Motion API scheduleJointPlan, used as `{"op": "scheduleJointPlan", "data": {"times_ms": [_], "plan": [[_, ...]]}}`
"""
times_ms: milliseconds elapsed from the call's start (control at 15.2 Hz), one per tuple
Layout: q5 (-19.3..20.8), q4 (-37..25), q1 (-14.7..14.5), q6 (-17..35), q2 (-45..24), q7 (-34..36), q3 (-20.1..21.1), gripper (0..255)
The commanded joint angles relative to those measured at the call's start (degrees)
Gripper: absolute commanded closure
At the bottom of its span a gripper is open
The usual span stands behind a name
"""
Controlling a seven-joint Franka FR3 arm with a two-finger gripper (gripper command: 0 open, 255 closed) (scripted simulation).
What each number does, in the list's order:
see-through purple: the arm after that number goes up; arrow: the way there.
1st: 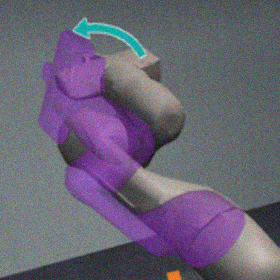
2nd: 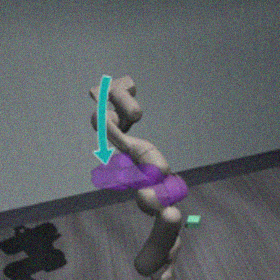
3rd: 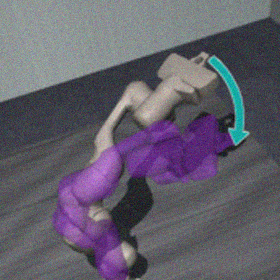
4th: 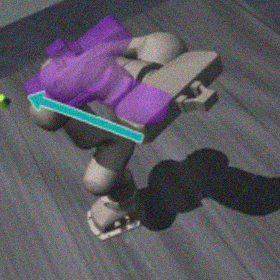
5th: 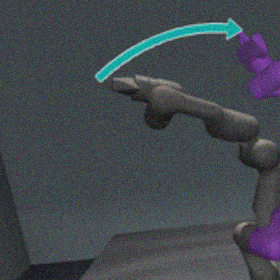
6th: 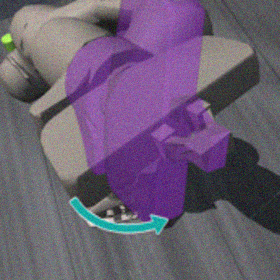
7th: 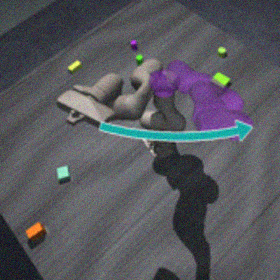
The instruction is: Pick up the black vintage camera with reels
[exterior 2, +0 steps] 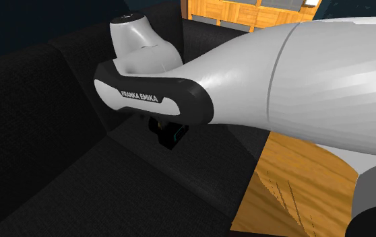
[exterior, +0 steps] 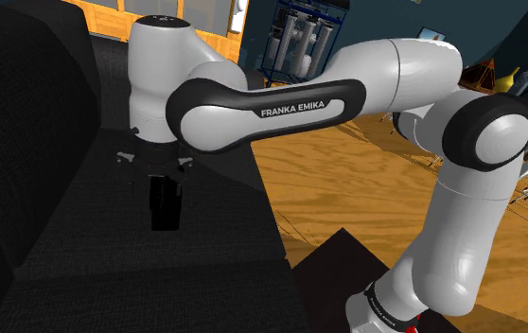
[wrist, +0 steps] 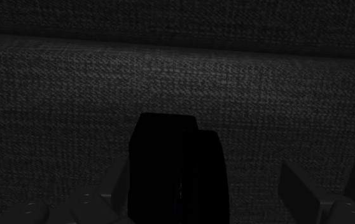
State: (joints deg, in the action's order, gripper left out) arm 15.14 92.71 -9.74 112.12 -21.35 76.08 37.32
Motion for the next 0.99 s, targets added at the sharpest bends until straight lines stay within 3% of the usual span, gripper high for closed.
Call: {"op": "scheduleJointPlan", "data": {"times_ms": [0,66,132,924], "plan": [[0.1,0.9,0.1,1.0,-0.1,0.1,-0.1,0],[0.1,0.9,0.1,1.0,-0.1,0.1,-0.1,0],[0.2,0.9,0.1,1.0,-0.1,0.1,-0.1,255],[-0.3,-0.8,0.1,-1.1,0.4,-0.3,0.1,255]]}}
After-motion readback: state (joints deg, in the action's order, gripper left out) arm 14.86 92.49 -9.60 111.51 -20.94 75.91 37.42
